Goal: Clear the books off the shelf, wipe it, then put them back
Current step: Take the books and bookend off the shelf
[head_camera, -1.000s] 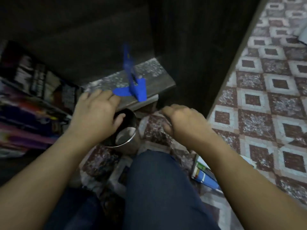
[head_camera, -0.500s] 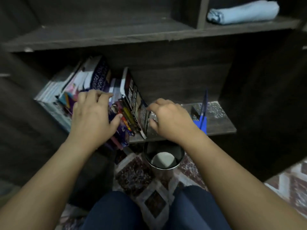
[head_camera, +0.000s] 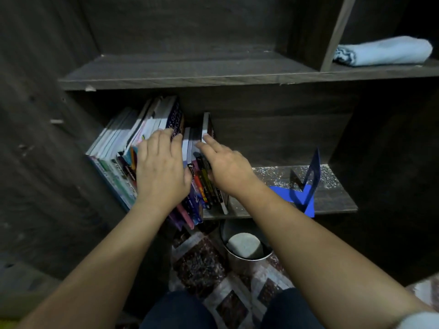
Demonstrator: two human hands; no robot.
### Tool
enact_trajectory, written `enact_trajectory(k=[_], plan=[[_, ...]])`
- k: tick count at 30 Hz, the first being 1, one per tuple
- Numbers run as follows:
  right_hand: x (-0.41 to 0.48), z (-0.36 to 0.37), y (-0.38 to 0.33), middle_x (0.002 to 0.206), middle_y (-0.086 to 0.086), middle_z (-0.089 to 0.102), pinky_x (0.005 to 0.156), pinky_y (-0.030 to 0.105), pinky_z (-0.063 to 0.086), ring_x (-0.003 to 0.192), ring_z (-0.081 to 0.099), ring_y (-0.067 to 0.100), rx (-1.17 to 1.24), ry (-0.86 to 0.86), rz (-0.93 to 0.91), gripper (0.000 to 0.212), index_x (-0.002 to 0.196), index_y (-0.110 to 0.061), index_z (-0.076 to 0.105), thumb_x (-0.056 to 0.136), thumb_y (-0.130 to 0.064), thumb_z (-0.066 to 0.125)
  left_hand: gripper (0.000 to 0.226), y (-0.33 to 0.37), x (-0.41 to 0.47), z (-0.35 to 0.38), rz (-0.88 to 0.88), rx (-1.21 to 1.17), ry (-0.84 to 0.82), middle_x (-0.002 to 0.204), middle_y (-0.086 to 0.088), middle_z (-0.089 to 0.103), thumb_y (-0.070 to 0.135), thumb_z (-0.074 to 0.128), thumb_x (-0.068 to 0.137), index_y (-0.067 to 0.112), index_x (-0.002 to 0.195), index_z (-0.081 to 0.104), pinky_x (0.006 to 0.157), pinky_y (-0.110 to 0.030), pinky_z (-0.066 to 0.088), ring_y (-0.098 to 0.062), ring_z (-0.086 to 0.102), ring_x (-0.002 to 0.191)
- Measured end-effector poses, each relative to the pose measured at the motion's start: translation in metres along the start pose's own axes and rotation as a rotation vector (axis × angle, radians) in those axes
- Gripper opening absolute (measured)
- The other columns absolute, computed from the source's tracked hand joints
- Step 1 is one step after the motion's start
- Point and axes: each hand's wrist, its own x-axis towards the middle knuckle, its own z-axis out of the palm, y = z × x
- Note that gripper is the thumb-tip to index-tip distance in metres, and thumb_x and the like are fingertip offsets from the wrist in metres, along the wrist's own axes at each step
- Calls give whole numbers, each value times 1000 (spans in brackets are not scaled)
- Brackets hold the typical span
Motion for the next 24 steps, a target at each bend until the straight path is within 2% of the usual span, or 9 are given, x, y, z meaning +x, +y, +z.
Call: enact_trajectory(k=[7, 12, 15, 17, 19, 21, 23, 24], plan=[[-2, 9, 4, 162, -5, 8, 98, 40, 42, 135, 40, 23, 45, 99, 40, 65, 149, -21, 24, 92, -2, 49, 72, 0, -2, 7, -22, 29, -2, 134, -16, 44, 30, 69, 71, 3, 133, 46, 104, -45, 28, -32, 37, 128], [-5, 0, 19, 160, 1, 16, 99, 40, 41, 135, 38, 24, -64, 106, 16, 69, 145, -18, 31, 85, -1, 59, 71, -3, -2, 8, -26, 4, -1, 133, -16, 46, 28, 71, 69, 3, 131, 48, 103, -46, 29, -32, 39, 127], [-11, -8, 29, 151, 11, 26, 85, 39, 47, 124, 44, 31, -226, 110, 13, 49, 131, -14, 44, 86, -4, 61, 69, -1, -1, 7, -26, -1, -10, 133, -17, 46, 27, 70, 70, 2, 132, 48, 104, -47, 29, -33, 38, 127], [-17, -10, 36, 143, 17, 32, 71, 36, 46, 116, 47, 34, -323, 113, 6, 31, 115, -8, 53, 86, -5, 62, 68, 4, -1, 6, -41, -7, -7, 135, -17, 46, 28, 69, 72, 3, 132, 48, 111, -50, 21, -34, 36, 130], [-25, -8, 49, 138, 25, 41, 62, 38, 49, 110, 52, 40, -355, 138, -31, 25, 99, -1, 59, 76, 1, 69, 67, 13, -1, 7, -29, -6, -16, 137, -17, 46, 29, 69, 73, 3, 132, 49, 116, -52, 4, -34, 30, 137], [-34, -4, 63, 130, 28, 51, 59, 37, 54, 107, 56, 43, -357, 196, -119, 22, 88, 0, 62, 68, 3, 70, 66, 24, -1, 9, 57, 18, -59, 141, -17, 46, 31, 67, 76, 3, 133, 50, 116, -51, -4, -35, 22, 143], [-45, 0, 77, 119, 22, 60, 57, 37, 55, 104, 58, 40, -394, 276, -192, 13, 85, -2, 64, 75, -3, 56, 66, 37, -2, 17, 157, 31, -140, 150, -14, 37, 31, 60, 85, 5, 143, 40, 118, -46, -6, -31, 15, 146], [-50, 2, 85, 114, 19, 63, 55, 36, 55, 104, 57, 37, -410, 312, -199, 20, 85, -3, 65, 78, -8, 47, 66, 42, -2, 25, 171, 1, -172, 154, -14, 30, 28, 55, 90, 6, 147, 31, 119, -43, -6, -29, 12, 147]])
